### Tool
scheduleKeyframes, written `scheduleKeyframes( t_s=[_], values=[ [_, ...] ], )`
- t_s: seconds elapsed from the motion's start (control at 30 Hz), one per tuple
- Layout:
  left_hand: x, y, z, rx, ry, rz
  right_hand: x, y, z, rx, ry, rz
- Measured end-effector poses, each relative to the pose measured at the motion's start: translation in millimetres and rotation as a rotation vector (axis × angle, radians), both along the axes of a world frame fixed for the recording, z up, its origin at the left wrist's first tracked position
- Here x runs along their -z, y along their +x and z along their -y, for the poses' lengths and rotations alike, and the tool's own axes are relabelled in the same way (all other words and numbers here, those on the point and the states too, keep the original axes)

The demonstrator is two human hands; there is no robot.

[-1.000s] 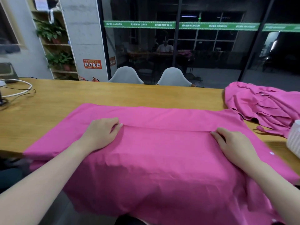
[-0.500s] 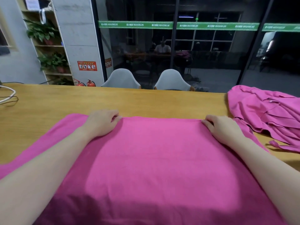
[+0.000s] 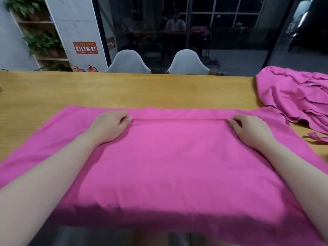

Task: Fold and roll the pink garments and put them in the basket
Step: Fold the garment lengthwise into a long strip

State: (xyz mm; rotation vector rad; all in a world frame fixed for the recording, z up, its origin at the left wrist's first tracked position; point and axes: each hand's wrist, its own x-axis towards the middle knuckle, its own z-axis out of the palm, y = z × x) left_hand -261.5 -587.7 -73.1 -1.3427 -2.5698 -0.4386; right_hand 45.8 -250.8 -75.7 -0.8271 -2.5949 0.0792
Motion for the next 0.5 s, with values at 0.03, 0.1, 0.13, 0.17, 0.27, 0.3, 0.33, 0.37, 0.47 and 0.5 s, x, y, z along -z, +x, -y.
scheduleKeyframes(
  t_s=[0.03,0.1,0.13,0.17,0.27,0.3,0.33,0.37,0.47,0.5],
  values=[
    [0,3,3,-0.003,-0.001,0.003,-1,3,3,0.002,-0.002,-0.003],
    [0,10,9,-0.004,0.003,0.004,-1,10,9,0.006,-0.002,-0.007],
    [0,15,13,-0.001,0.005,0.000,0,14,13,0.009,-0.001,-0.007],
    [0,20,18,0.001,0.004,-0.003,0,19,17,0.012,0.001,-0.007],
    [0,39,35,0.004,0.006,0.001,1,37,32,0.002,0.000,-0.011],
    [0,46,42,0.004,0.008,0.002,1,43,38,0.000,-0.004,-0.013],
    [0,53,48,0.006,0.010,0.002,1,50,44,0.000,-0.007,-0.014],
    [1,61,56,0.010,0.010,0.002,0,57,51,0.002,-0.011,-0.014],
    [3,84,80,0.026,0.010,0.004,0,82,72,0.000,-0.023,-0.015],
    [4,91,88,0.034,0.012,0.002,0,91,78,-0.011,-0.022,-0.019]
  ],
)
